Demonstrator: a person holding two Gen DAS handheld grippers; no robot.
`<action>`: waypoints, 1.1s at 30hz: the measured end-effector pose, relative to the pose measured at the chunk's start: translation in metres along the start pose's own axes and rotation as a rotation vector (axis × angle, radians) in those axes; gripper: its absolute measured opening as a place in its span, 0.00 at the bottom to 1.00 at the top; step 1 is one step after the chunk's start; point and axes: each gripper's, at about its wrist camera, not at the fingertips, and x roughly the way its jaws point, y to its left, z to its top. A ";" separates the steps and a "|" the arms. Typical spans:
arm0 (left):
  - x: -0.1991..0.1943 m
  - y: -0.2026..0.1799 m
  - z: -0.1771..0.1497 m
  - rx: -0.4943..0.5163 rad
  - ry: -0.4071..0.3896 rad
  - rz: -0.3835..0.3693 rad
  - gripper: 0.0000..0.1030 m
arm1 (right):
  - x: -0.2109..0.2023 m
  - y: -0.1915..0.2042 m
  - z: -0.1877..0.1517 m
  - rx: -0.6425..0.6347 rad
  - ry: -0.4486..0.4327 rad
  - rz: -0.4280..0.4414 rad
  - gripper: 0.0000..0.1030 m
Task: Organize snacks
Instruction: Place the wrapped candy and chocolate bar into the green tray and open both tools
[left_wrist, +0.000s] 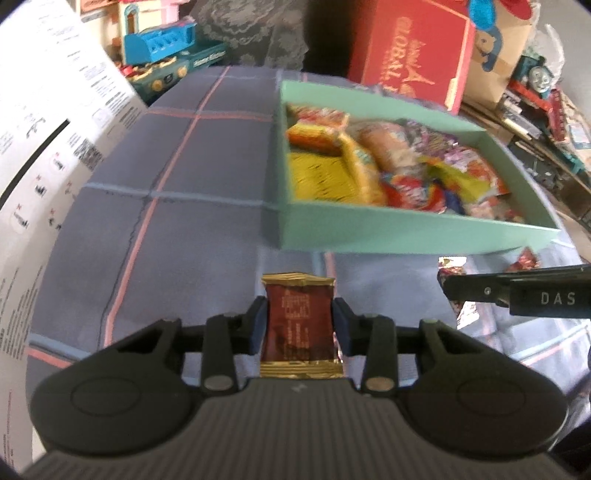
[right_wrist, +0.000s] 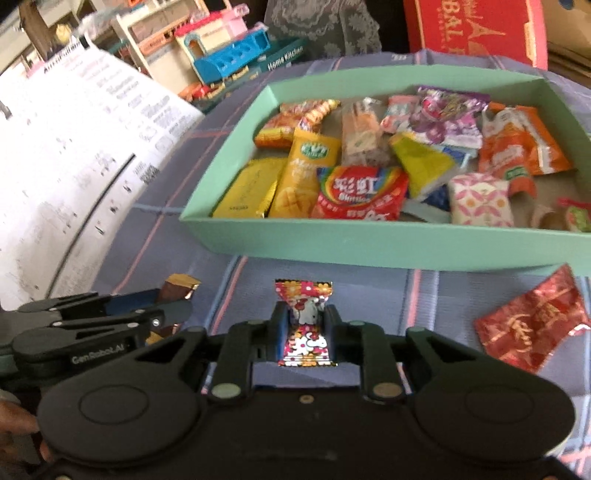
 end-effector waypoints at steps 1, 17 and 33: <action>-0.003 -0.005 0.003 0.007 -0.005 -0.009 0.36 | -0.005 -0.002 -0.001 0.010 -0.010 0.007 0.19; 0.000 -0.143 0.080 0.209 -0.090 -0.135 0.36 | -0.095 -0.115 0.021 0.283 -0.278 -0.023 0.19; 0.077 -0.243 0.118 0.288 -0.010 -0.179 0.36 | -0.093 -0.212 0.053 0.407 -0.334 -0.080 0.20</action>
